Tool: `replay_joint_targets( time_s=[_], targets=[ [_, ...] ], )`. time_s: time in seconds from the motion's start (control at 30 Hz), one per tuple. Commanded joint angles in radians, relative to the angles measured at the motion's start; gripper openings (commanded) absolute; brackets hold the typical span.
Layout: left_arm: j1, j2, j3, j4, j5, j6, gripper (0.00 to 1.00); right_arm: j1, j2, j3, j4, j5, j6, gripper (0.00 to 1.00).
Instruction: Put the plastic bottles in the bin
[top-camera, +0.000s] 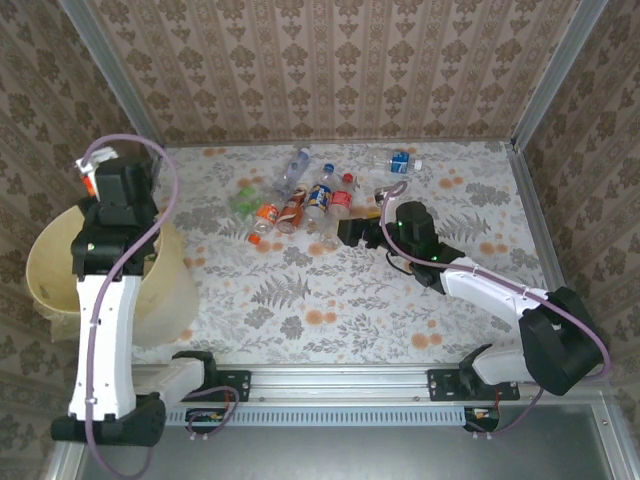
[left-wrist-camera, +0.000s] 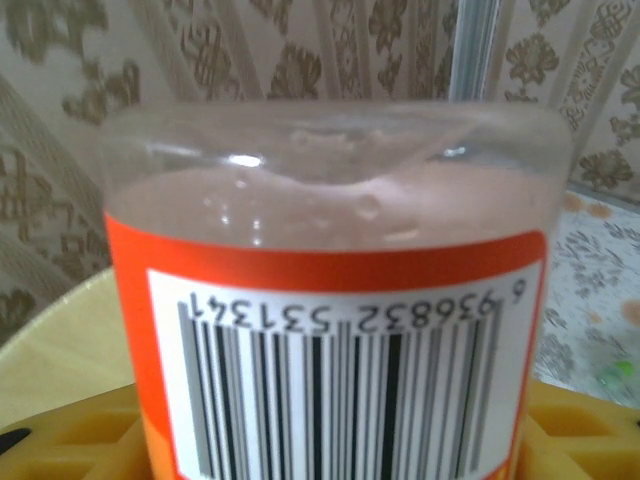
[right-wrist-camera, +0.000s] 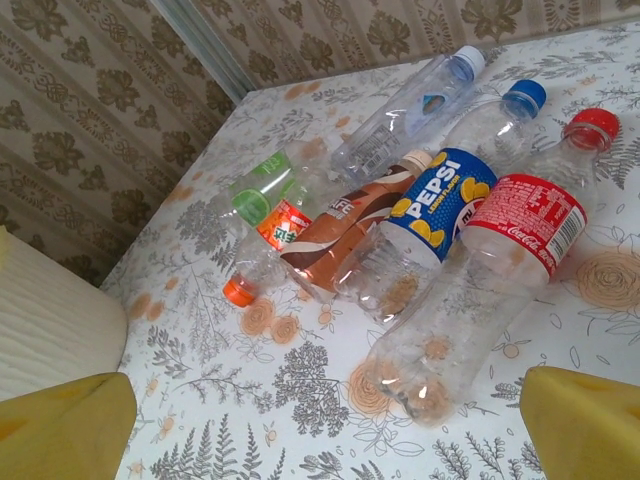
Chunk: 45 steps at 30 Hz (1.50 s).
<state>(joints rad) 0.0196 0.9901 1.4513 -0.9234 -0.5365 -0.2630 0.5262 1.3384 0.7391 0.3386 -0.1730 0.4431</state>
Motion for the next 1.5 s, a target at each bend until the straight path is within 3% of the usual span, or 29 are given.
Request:
replay_joint_targets(
  time_s=[0.0,0.17,0.33,0.53,0.73,1.1,1.2,1.3,1.47],
  targets=[
    [0.114,-0.026,-0.033,-0.051,0.291,-0.056,0.63,0.005,-0.007,0.032,-0.018,-0.003,-0.032,1.00],
    [0.289,-0.035,-0.088,-0.044,0.531,-0.066,0.63,0.005,0.005,0.032,-0.012,-0.006,-0.031,1.00],
    [0.368,-0.020,-0.113,-0.013,0.703,-0.074,0.65,0.005,0.007,0.033,-0.016,-0.006,-0.035,1.00],
    [0.370,-0.002,-0.094,-0.033,0.708,-0.079,0.80,0.005,0.002,0.031,-0.024,-0.004,-0.038,1.00],
    [0.370,-0.007,-0.059,-0.068,0.681,-0.073,0.84,0.005,0.002,0.032,-0.027,-0.002,-0.037,1.00],
    [0.368,-0.026,0.025,-0.094,0.727,-0.086,1.00,0.005,-0.001,0.038,-0.035,0.000,-0.023,1.00],
    [0.345,-0.037,0.043,-0.063,0.798,-0.090,1.00,0.005,-0.002,0.037,-0.036,0.004,-0.017,1.00],
    [0.261,-0.036,0.046,-0.009,0.864,-0.098,1.00,0.005,-0.001,0.034,-0.033,0.009,-0.009,1.00],
    [-0.040,0.012,0.086,0.037,0.660,-0.063,1.00,0.004,-0.017,0.027,-0.035,0.019,-0.005,1.00]
  ],
)
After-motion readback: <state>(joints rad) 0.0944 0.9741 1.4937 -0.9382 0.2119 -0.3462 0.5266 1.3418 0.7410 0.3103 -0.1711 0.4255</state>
